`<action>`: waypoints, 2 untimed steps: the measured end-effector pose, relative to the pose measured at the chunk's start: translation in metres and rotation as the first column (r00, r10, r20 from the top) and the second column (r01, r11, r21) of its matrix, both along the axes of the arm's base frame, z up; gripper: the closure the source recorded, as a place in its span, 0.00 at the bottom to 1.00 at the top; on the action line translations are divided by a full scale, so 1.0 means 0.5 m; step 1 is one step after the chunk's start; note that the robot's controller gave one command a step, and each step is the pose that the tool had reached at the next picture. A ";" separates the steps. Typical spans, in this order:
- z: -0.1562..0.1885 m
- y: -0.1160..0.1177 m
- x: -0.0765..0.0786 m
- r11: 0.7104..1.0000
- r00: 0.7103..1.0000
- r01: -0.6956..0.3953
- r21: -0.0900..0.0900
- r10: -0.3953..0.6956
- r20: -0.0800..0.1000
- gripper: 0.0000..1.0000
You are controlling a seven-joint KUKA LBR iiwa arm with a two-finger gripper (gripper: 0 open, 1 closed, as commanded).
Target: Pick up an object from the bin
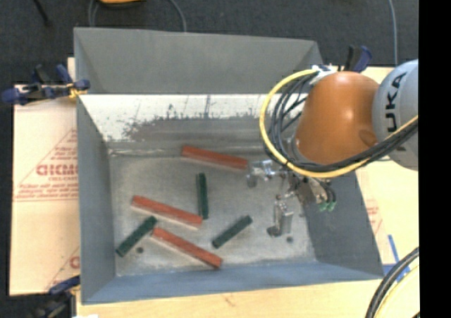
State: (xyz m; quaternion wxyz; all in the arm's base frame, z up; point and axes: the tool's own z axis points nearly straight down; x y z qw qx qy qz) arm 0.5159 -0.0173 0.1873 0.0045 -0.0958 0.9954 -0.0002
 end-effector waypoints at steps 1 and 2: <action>-0.121 0.023 -0.003 0.991 0.991 -0.133 -0.002 0.133 -0.001 0.00; -0.228 0.057 -0.013 0.982 0.982 -0.187 0.000 0.187 -0.006 1.00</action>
Offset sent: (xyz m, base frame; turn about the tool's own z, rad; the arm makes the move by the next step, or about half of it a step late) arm -0.0073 0.0289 -0.1142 -0.1882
